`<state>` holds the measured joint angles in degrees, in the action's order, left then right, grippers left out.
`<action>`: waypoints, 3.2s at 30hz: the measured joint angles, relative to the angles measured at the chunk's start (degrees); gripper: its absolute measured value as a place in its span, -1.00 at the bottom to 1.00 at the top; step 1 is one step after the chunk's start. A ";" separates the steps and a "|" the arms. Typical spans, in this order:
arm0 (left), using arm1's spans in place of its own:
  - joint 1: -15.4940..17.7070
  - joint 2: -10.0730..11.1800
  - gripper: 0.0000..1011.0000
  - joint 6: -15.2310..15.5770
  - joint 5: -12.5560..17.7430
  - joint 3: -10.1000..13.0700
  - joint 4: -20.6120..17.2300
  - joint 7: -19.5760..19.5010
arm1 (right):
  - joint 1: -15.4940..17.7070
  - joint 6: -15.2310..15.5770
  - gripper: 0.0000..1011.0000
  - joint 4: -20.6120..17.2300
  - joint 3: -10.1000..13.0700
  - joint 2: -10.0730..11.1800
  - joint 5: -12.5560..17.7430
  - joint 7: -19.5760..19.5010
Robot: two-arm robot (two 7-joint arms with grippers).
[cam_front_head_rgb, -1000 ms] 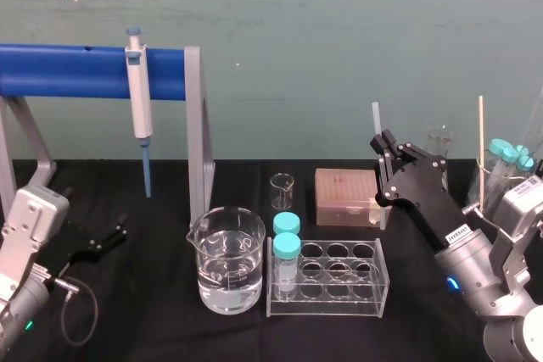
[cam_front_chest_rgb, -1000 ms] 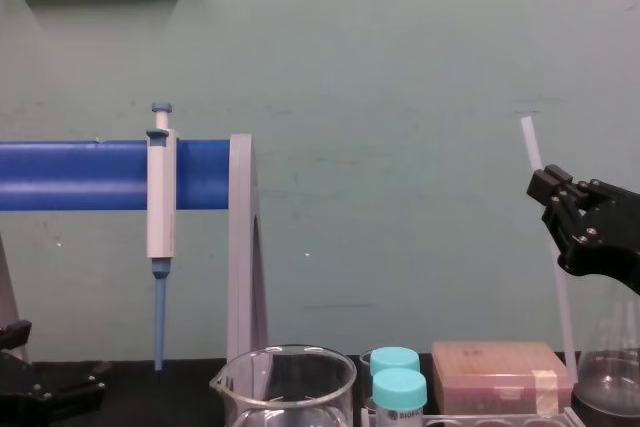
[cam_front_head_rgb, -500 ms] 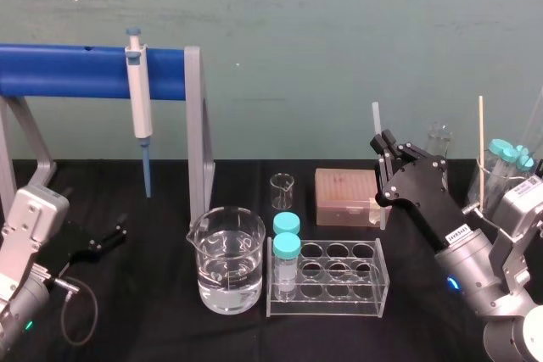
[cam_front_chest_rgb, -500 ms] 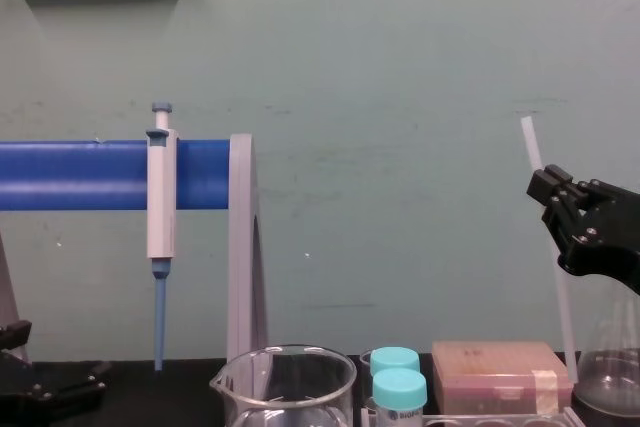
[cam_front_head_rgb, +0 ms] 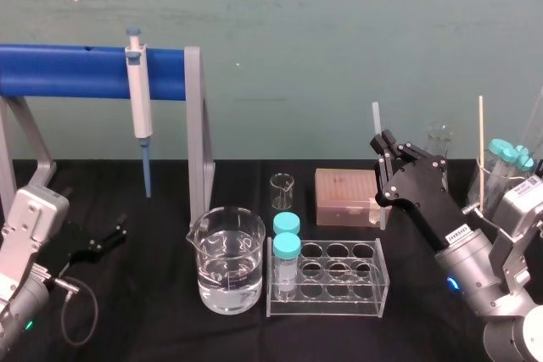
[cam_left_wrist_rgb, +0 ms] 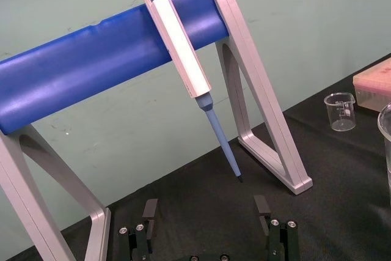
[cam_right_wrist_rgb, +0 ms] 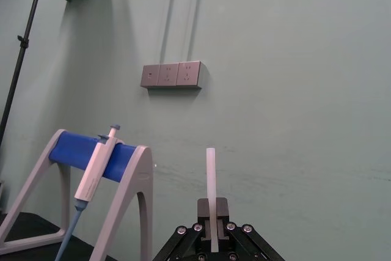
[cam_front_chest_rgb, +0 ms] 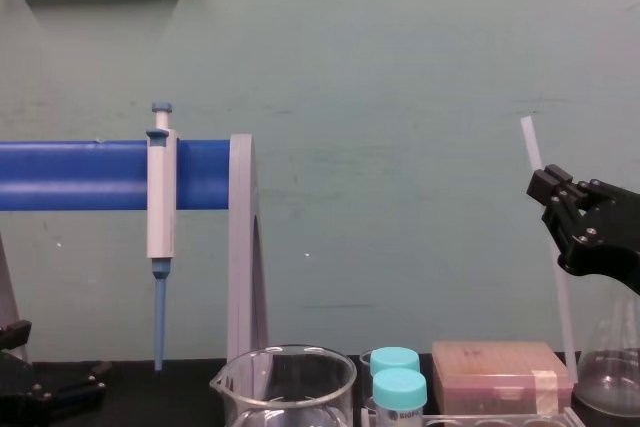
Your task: Pick up the stirring rod with one hand, then place it down.
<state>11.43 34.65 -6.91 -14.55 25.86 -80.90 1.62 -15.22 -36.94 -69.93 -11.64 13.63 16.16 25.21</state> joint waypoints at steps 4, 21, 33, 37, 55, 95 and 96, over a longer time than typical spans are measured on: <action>0.00 0.00 0.98 0.00 0.00 0.00 0.00 0.00 | 0.00 0.00 -0.89 0.00 0.00 0.00 0.00 0.00; 0.00 0.00 0.98 0.00 0.00 0.00 0.00 0.00 | 0.14 -0.53 -0.89 0.12 0.14 -0.47 -0.09 3.21; 0.00 0.00 0.98 0.00 0.00 0.00 0.00 0.00 | 0.41 -0.01 -0.89 -0.17 -0.56 -0.72 0.86 5.85; 0.00 0.00 0.98 0.00 0.00 0.00 0.00 0.00 | 0.43 0.33 -0.89 -0.16 -0.86 -0.72 1.15 6.28; 0.00 0.00 0.98 0.00 0.00 0.00 0.00 0.00 | 1.22 1.72 -0.89 -0.86 -1.16 -0.81 0.63 5.07; 0.00 0.00 0.98 0.00 0.00 0.00 0.00 0.00 | 0.60 4.09 -0.89 4.02 -0.40 -1.42 4.20 6.73; 0.00 0.00 0.98 0.00 0.00 0.00 0.00 0.00 | 0.54 4.19 -0.89 4.21 -0.41 -1.42 4.30 6.77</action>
<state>11.43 34.64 -6.91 -14.55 25.86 -80.90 1.62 -14.68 -32.74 -65.72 -12.04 12.21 20.45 31.99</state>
